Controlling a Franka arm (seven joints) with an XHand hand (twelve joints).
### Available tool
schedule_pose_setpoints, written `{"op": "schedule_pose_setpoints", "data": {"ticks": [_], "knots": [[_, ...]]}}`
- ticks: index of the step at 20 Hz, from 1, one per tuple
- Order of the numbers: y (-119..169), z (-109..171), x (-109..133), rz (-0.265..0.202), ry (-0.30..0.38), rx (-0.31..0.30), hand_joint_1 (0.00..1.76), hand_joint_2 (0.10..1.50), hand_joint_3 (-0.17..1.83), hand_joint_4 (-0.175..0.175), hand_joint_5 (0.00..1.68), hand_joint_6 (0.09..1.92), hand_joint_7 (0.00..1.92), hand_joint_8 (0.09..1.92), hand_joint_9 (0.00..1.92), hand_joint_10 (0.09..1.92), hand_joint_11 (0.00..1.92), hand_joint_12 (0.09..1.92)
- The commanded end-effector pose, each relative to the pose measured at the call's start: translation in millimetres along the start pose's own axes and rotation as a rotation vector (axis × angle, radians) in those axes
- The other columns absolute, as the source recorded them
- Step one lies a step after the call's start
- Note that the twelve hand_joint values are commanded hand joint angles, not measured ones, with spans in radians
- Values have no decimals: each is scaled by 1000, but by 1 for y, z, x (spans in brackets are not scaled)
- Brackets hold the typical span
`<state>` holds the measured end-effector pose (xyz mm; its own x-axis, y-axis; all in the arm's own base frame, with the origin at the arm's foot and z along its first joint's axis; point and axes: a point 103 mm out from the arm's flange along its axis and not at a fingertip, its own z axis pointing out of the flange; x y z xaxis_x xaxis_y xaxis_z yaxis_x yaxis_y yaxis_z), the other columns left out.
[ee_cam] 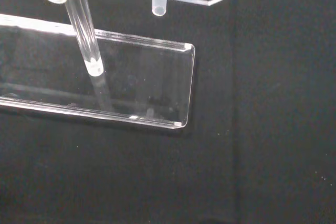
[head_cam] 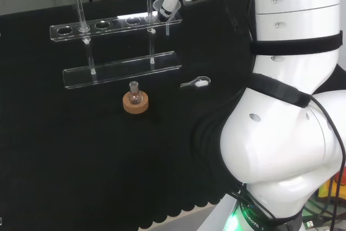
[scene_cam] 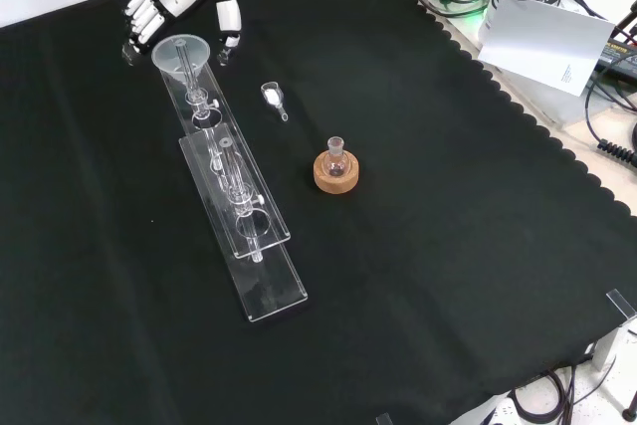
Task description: Pick up the funnel from the transparent funnel stand.
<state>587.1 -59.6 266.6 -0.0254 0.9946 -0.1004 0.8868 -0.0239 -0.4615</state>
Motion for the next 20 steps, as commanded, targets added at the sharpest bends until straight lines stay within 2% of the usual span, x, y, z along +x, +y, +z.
{"op": "schedule_pose_setpoints", "data": {"ticks": [1,3,9,14,16,20], "knots": [[3,2,1,-1,-8,12,723,606,513,-16,65,87,0,493,141,736,0,1343],[4,1,-15,-11,-6,10,731,605,513,-10,70,87,0,495,144,737,0,1343],[4,-1,-1,-1,-49,18,821,598,516,-12,104,87,28,593,191,728,0,1354],[5,2,-3,-2,-46,25,858,596,526,-14,118,87,44,623,215,718,0,1362],[6,3,-15,-4,-25,26,862,597,530,-15,121,87,45,626,217,716,0,1362],[7,2,-8,3,-57,15,868,592,551,-15,177,87,48,635,227,707,0,1365]]}}
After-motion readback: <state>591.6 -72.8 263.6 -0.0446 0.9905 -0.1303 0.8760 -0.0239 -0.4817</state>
